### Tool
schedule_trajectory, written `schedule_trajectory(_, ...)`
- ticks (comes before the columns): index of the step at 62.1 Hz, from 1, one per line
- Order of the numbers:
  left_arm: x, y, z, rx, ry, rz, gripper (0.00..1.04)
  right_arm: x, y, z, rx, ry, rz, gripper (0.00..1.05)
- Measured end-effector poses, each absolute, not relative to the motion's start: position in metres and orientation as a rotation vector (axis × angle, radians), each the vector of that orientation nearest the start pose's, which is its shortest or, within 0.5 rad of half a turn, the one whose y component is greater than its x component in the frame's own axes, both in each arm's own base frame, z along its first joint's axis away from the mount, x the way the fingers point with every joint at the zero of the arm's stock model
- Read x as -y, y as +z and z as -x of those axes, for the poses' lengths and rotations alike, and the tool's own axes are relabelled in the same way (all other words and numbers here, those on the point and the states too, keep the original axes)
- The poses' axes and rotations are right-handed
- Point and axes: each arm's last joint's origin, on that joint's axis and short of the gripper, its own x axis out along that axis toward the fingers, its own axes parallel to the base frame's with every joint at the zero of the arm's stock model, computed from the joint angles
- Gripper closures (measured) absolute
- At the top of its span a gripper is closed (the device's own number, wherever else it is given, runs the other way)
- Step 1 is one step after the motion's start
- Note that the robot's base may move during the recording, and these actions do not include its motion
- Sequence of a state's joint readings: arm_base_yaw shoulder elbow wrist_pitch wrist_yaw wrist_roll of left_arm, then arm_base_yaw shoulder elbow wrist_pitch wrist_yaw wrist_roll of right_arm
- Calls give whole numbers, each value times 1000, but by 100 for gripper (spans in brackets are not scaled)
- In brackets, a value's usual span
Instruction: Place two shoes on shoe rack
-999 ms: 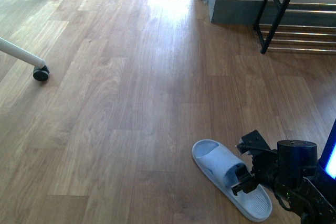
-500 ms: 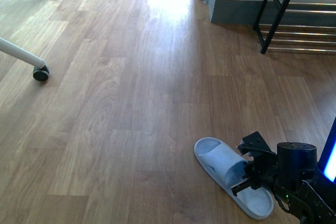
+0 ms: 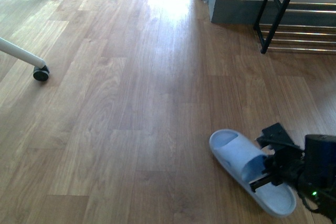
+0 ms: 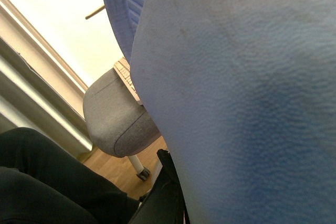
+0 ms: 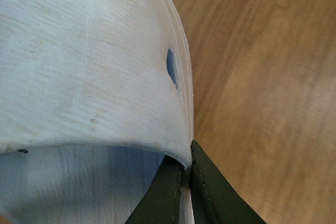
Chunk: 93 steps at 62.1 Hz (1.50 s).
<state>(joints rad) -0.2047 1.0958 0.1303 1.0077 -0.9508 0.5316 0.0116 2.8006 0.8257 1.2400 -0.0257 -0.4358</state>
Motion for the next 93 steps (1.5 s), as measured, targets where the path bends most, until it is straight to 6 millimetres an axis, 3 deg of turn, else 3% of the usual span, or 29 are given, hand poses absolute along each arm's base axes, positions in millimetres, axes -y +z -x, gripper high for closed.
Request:
schedule_trajectory(13,12,175,-174,-163,737,-483,103,7,-49,-294,-627,172,476,103)
schedule_trajectory(30,12,175,-174,-163,737,-483,103,21,48,-267,-525,152,533,103)
schedule_trajectory(39,12,175,-174,-163,737,-483,103,24,100,-245,-421,131,541,103)
schedule_trajectory(55,12,175,-174,-163,737,-483,103,17,164,-196,-267,126,549,103)
schedule_trajectory(63,12,175,-174,-163,737,-483,103,16,182,-189,-174,101,562,103)
schedule_trajectory(93,12,174,-174,-165,745,-482,103,15,179,-188,-184,117,558,103)
